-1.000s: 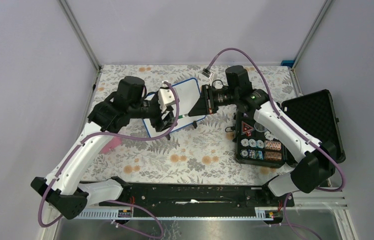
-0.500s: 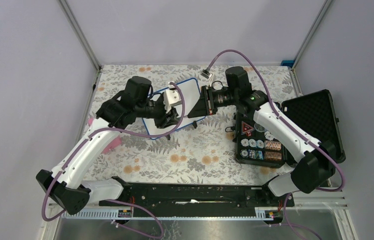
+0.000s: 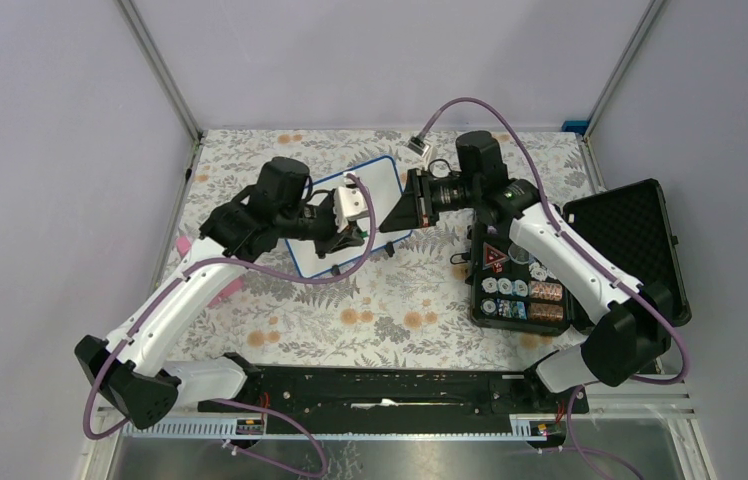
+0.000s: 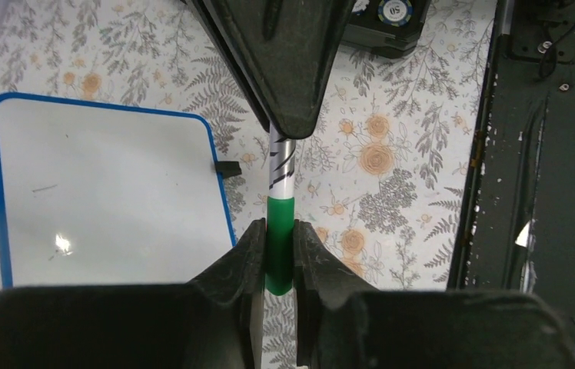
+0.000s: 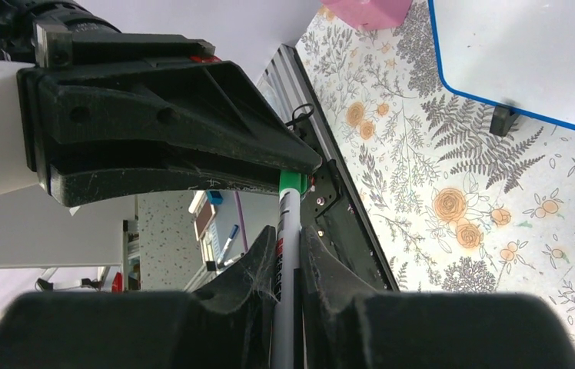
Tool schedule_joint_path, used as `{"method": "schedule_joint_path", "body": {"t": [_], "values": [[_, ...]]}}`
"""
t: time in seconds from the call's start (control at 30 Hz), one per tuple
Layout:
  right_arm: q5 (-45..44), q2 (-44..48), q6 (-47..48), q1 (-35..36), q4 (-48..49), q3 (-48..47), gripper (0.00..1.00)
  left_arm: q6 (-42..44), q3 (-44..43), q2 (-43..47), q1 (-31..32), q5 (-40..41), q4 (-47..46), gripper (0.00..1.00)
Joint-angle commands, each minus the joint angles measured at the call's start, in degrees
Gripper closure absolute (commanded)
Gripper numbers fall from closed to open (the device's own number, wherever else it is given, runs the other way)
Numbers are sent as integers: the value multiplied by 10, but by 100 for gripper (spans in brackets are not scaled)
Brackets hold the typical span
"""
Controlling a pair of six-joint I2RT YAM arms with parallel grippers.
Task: Write a sentence on the whiteboard
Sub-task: Open the pen cap at the Whiteboard stand, then place the pen cap at the center of the board.
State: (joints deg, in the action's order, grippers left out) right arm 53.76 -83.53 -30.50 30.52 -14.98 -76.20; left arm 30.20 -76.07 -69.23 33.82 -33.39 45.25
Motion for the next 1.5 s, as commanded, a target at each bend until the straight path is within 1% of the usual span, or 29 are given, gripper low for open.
{"method": "schedule_joint_path", "body": {"t": [0.0, 0.03, 0.17, 0.33, 0.43, 0.5, 0.8, 0.93, 1.0, 1.07, 1.17, 1.3, 1.47], "values": [[36, 30, -9, -43, 17, -20, 100, 28, 32, 7, -3, 46, 45, 100], [37, 31, -3, -49, 9, -25, 100, 32, 36, 6, -3, 52, 50, 100], [16, 29, 66, -62, -82, -62, 100, 51, 44, 0, -3, 83, 75, 100], [-56, 21, 170, -68, -205, -100, 100, 66, 50, 0, -5, 114, 99, 100], [-86, 19, 202, -77, -245, -116, 100, 65, 51, -7, -8, 123, 118, 100], [-90, 19, 209, -84, -258, -122, 100, 62, 54, -12, -10, 127, 125, 100], [-58, 37, 198, -119, -250, -139, 100, 61, 78, -6, -13, 122, 128, 100], [-60, 34, 196, -146, -243, -135, 100, 53, 74, -2, -12, 87, 126, 100], [-57, 35, 176, -165, -215, -119, 100, 42, 72, -11, -7, 64, 126, 100], [-56, 40, 154, -178, -183, -100, 100, 27, 80, -19, 12, 73, 113, 100], [-69, 48, 132, -188, -142, -74, 100, 4, 103, -31, 49, 94, 66, 99], [-91, 53, 127, -194, -114, -51, 100, -16, 120, -67, 97, 132, 12, 98], [-102, 52, 131, -200, -95, -23, 100, -28, 126, -132, 136, 158, -37, 98]]}}
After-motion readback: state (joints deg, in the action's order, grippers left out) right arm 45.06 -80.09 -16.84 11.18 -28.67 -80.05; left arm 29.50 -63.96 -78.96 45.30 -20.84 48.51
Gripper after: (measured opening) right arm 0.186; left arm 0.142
